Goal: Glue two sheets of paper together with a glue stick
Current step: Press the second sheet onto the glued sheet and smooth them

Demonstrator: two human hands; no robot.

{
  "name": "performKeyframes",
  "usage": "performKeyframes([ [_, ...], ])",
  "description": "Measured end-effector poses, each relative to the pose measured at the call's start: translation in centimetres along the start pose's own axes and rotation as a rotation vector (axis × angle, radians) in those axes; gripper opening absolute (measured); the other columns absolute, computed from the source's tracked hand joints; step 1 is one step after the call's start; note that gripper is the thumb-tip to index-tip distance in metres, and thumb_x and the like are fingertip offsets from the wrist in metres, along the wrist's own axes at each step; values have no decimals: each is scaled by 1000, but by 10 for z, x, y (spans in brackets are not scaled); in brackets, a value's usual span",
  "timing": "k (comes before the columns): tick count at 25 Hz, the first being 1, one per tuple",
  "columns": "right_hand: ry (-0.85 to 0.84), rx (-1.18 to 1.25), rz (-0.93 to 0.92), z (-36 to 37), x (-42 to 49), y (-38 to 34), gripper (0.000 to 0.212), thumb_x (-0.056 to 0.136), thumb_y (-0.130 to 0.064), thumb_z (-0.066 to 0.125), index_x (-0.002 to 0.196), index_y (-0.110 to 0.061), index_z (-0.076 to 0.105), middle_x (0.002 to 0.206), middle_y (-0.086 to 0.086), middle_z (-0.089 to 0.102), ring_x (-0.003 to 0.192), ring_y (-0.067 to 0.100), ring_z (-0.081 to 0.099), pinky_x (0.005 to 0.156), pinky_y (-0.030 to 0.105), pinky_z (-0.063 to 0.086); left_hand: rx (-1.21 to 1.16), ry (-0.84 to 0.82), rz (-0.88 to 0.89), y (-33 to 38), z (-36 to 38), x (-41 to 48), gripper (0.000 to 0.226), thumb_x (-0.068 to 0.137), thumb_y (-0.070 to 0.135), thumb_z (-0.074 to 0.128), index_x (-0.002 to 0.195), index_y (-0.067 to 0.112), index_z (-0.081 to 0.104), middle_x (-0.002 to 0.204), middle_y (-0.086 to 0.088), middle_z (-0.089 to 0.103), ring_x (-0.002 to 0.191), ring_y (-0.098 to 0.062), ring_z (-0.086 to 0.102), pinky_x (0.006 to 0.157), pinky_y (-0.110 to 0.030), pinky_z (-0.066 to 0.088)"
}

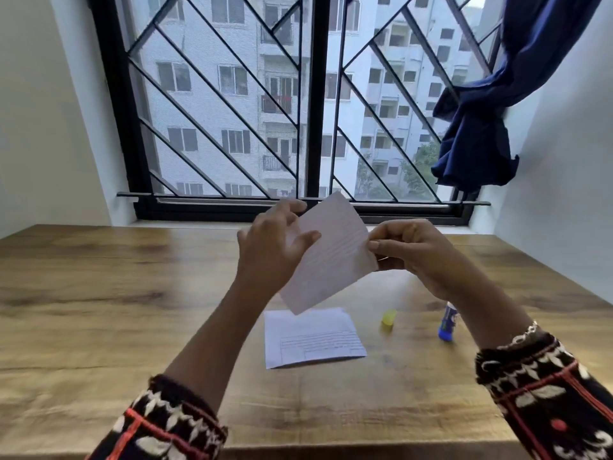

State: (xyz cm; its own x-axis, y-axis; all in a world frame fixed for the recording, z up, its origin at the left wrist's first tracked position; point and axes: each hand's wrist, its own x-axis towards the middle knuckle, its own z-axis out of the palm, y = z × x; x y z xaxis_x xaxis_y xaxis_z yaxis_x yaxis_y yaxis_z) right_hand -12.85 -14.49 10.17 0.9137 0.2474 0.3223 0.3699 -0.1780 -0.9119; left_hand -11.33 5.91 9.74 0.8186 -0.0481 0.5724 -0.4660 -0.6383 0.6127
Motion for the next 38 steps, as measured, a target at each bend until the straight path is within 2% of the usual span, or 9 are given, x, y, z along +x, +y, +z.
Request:
performKeyframes([
  [2, 18, 28, 1, 1, -3, -2, 8, 81, -4, 57, 76, -4, 63, 64, 1, 61, 59, 10, 59, 59, 20, 53, -134, -72, -27, 3, -6, 2, 11, 79, 26, 66, 86, 19, 60, 79, 2, 61, 79, -21, 57, 75, -31, 41],
  [4, 57, 152, -6, 3, -7, -1, 17, 74, -24, 62, 79, -8, 65, 65, -2, 65, 60, 9, 62, 58, 20, 53, -252, -107, -64, 4, -6, 2, 17, 80, 14, 66, 68, 17, 55, 68, -1, 57, 65, -19, 51, 62, -27, 35],
  [6, 85, 285, -9, 6, -10, 1, 35, 63, -39, 65, 84, -12, 68, 70, -3, 69, 65, 10, 65, 60, 22, 55, -415, -138, -138, 3, -3, 1, 22, 80, 9, 67, 63, 14, 54, 71, -9, 59, 66, -21, 52, 64, -28, 36],
  [11, 317, 251, 50, 20, -16, 26, 11, 81, -1, 59, 85, -10, 62, 60, -7, 70, 60, 8, 66, 53, 22, 55, -569, -199, -224, -2, 19, 0, 22, 83, 8, 64, 63, 10, 55, 74, -16, 57, 67, -22, 50, 64, -30, 37],
  [15, 480, 119, 23, 13, -30, 40, 25, 88, 3, 48, 73, -13, 60, 54, -5, 63, 49, 5, 58, 46, 21, 51, -337, -168, -228, -28, 46, 7, 25, 92, 15, 52, 69, 11, 63, 66, -10, 61, 58, -21, 54, 61, -28, 43],
  [19, 538, 131, 29, 1, -52, 52, 21, 89, -1, 49, 75, -11, 62, 59, -5, 63, 55, 10, 58, 48, 22, 50, 233, -492, -168, -67, 83, 6, 23, 86, 23, 62, 104, 9, 65, 113, -10, 66, 104, -25, 59, 88, -32, 46],
  [24, 558, 183, 94, -4, -73, 64, 16, 88, -2, 50, 80, -9, 62, 55, -7, 65, 50, 5, 59, 42, 17, 45, 501, -717, -114, -76, 109, 11, 52, 77, 36, 70, 120, 12, 53, 129, -8, 52, 119, -27, 49, 98, -41, 44],
  [32, 533, 215, 161, 4, -77, 76, 15, 86, -2, 52, 81, -10, 64, 59, -8, 67, 55, 5, 62, 47, 20, 50, 528, -807, -222, -78, 113, 17, 53, 76, 37, 70, 117, 10, 50, 127, -8, 54, 118, -28, 50, 96, -45, 41],
  [38, 495, 244, 186, 14, -72, 78, 16, 83, 4, 54, 80, -8, 64, 59, -8, 68, 56, 3, 62, 47, 17, 49, 372, -543, -329, -75, 104, 2, 28, 77, 25, 71, 97, 7, 63, 108, -9, 67, 99, -27, 62, 81, -36, 49],
])
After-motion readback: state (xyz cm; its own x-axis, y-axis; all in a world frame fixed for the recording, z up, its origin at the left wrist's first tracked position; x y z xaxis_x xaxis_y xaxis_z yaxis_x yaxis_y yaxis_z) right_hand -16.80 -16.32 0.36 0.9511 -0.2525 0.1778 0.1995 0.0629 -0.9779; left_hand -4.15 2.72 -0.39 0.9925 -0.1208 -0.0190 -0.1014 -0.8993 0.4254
